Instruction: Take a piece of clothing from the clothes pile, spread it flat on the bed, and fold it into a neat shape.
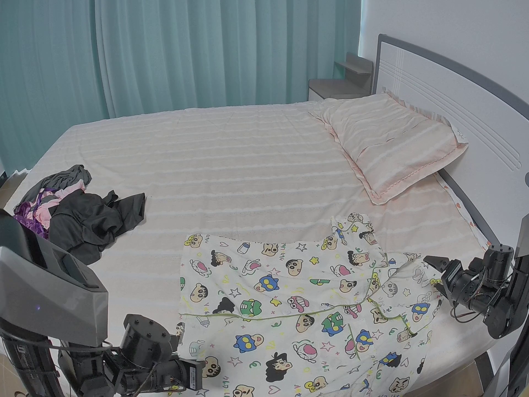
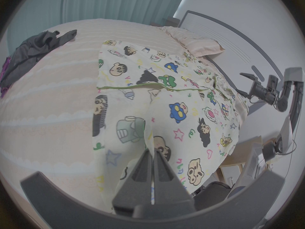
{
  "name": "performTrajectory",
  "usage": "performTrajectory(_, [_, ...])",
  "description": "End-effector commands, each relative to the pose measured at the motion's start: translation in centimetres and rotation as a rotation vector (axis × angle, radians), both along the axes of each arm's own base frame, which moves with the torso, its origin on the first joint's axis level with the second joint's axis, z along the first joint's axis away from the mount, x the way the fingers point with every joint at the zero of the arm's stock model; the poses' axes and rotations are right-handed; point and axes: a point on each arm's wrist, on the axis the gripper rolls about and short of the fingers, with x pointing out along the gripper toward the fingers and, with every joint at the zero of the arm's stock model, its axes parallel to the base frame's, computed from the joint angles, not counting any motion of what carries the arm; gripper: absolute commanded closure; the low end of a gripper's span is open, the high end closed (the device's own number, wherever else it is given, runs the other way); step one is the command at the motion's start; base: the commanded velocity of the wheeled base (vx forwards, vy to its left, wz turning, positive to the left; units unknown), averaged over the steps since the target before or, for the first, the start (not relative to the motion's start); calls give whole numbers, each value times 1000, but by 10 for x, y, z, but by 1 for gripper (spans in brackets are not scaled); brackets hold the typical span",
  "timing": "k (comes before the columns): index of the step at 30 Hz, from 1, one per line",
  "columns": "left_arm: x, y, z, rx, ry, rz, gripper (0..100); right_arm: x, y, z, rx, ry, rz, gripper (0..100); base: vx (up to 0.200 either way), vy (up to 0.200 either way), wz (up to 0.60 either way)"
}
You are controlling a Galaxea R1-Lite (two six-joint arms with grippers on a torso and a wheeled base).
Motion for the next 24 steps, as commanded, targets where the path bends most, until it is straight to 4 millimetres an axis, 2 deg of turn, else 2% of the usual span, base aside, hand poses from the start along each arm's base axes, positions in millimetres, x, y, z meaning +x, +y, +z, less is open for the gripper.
performTrajectory(1, [-12,-13,2,16,-22,-67,100,0,0,0,-1,-10,0,0,0,0,0])
performTrajectory(9, [-23,-32,-6,58,-34,-149,100,1,0,0,-1,-9,0,0,0,0,0])
performTrajectory(24, [-34,-45,-22,114,-6,-220,100,1,0,-2,-1,-1,1,0,0,0,0])
